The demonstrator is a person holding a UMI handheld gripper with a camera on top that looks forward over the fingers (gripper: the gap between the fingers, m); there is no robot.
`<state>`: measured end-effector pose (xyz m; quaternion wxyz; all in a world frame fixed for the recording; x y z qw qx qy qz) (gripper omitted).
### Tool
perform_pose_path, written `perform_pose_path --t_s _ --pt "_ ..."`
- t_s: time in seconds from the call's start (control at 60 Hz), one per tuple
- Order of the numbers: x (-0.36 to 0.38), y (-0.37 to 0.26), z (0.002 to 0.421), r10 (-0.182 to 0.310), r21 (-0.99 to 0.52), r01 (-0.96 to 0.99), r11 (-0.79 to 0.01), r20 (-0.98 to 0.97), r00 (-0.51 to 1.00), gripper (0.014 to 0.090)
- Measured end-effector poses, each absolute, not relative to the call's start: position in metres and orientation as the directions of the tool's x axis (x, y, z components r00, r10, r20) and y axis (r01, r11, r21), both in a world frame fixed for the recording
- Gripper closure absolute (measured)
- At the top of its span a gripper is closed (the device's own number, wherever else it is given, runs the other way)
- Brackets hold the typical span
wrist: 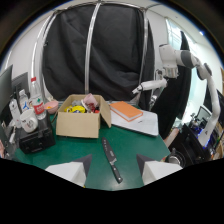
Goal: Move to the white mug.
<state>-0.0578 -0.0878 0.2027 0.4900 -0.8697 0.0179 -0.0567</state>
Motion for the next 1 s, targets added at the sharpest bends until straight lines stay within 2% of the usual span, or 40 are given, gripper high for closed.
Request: perform_pose_path --t_s 0.25,0.417,0.483,0.617,0.733,1.0 --pt "-0.096 -0.104 0.215 -0.067 -0.862 0.034 -0.506 0.078 0.995 0.0187" --pt "-0.148 -0.106 0.222 -0.031 -0.865 0.035 -0.5 0.058 0.998 0.0191" --pt "-0.177 -0.107 0.226 0.005 -0.865 0.036 -0.501 0.039 0.999 0.0189" --pt "-0.236 -0.106 0.237 0.111 -0.866 0.056 -0.497 0.0 0.994 0.019" --pt "-0.279 -0.097 0.244 0.176 -0.862 0.085 -0.499 -0.004 0.984 0.0193" --pt "-0.359 -0.053 0.239 0.265 -0.867 0.153 -0.474 0.026 0.964 0.019"
